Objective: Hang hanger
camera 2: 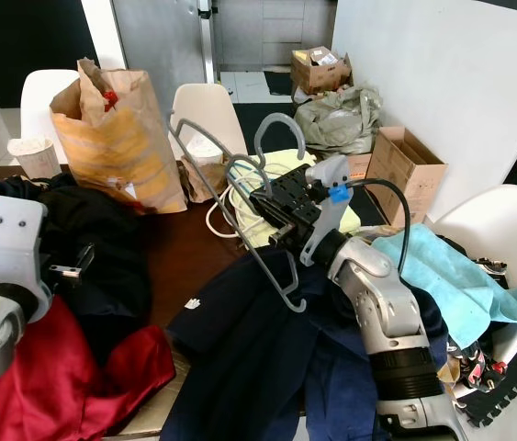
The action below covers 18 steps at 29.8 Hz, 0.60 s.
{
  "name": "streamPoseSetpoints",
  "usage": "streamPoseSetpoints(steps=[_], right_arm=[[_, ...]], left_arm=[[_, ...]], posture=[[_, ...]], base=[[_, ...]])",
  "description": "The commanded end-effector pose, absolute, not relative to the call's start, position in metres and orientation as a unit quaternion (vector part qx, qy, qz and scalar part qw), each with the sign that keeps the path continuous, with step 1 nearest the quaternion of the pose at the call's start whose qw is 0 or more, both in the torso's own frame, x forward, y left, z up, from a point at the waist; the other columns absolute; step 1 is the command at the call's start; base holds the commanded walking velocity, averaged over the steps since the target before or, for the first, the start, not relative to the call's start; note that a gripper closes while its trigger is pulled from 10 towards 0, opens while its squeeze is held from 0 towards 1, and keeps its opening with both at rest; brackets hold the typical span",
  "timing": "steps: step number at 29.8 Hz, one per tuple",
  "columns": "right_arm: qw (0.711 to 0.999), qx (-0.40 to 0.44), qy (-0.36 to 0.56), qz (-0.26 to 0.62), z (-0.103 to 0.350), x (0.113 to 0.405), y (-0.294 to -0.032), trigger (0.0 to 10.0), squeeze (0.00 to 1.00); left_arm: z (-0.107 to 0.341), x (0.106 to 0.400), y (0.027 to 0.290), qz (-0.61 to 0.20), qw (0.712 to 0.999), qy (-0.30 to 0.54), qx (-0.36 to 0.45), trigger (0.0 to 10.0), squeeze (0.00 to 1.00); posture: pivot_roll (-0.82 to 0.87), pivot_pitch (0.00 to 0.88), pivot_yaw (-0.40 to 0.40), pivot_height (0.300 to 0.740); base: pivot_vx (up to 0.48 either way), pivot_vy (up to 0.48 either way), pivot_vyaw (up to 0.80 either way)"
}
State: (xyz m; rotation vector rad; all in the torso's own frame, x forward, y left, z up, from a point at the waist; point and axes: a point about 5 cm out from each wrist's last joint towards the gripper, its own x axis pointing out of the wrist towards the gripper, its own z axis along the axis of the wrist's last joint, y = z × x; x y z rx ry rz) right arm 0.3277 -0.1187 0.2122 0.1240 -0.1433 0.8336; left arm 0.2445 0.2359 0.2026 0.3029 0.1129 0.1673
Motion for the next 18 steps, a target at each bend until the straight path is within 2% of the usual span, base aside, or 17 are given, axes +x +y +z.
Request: streamPoseSetpoints(steps=[1,16,17,18], right_arm=[[0.911,0.054,-0.068,0.404,0.211,0.328,-0.12,10.0,0.0],[0.911,0.05,-0.066,0.405,0.209,0.33,-0.121,10.0,0.0],[0.91,0.049,-0.066,0.406,0.209,0.33,-0.12,10.0,0.0],[0.91,0.049,-0.066,0.406,0.209,0.33,-0.12,10.0,0.0]], left_arm=[[0.204,0.237,0.239,0.099,0.977,0.071,0.176,10.0,0.0],[0.211,0.22,0.247,0.173,0.963,0.074,0.194,10.0,0.0],[0.208,0.219,0.248,0.176,0.962,0.079,0.192,9.5,0.0],[0.208,0.219,0.248,0.176,0.962,0.079,0.192,9.5,0.0]], posture=[[0.04,0.0,-0.021,0.74],[0.05,0.0,-0.029,0.74],[0.05,0.0,-0.028,0.74],[0.05,0.0,-0.028,0.74]], base=[[0.0,0.0,0.0],[0.0,0.0,0.0],[0.0,0.0,0.0],[0.0,0.0,0.0]])
